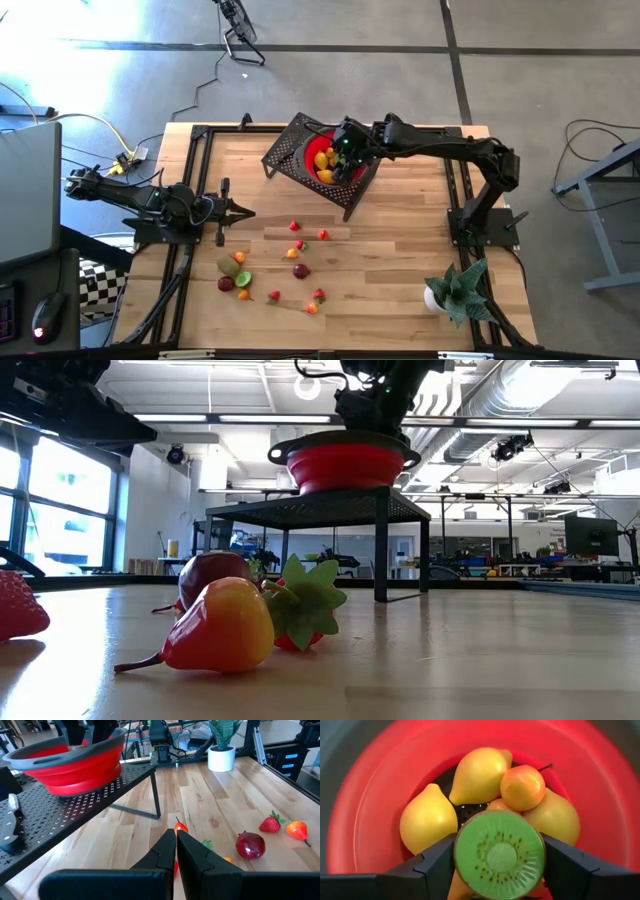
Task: Pick & Place Fruit
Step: Put the sliced kiwi into the strainer bowl on the shelf, then put the pear into the strainer bowl on the shelf
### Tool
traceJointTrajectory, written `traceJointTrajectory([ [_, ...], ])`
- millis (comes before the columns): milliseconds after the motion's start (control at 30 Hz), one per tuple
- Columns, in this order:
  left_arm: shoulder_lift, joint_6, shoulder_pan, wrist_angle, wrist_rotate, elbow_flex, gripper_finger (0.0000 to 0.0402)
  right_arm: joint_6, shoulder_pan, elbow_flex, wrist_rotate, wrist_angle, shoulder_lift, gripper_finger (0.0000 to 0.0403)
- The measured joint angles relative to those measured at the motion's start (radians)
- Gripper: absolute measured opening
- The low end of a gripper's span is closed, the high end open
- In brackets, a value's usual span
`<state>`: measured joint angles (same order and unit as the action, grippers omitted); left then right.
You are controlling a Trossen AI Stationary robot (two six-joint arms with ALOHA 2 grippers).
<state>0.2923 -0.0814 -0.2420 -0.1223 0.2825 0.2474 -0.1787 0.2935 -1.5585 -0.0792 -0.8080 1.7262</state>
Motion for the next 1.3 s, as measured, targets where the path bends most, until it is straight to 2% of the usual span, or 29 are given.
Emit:
traceJointTrajectory([
  [267, 0.000, 0.000, 0.000, 0.000, 0.000, 0.000, 0.0012, 0.000, 0.000, 0.000, 0.000, 0.010, -0.014, 0.0276],
  [733, 0.000, 0.000, 0.000, 0.000, 0.000, 0.000, 0.0012, -0.025, -0.034, 0.000, 0.003, 0.024, -0.196, 0.0254],
  [1033, 0.000, 0.000, 0.000, 0.000, 0.000, 0.000, 0.0012, -0.035, -0.157, 0.000, 0.009, -0.025, -0.239, 0.0254],
  [1300, 0.000, 0.000, 0.000, 0.000, 0.000, 0.000, 0.0012, -0.135, -0.269, 0.000, 0.009, -0.119, -0.239, 0.0254],
])
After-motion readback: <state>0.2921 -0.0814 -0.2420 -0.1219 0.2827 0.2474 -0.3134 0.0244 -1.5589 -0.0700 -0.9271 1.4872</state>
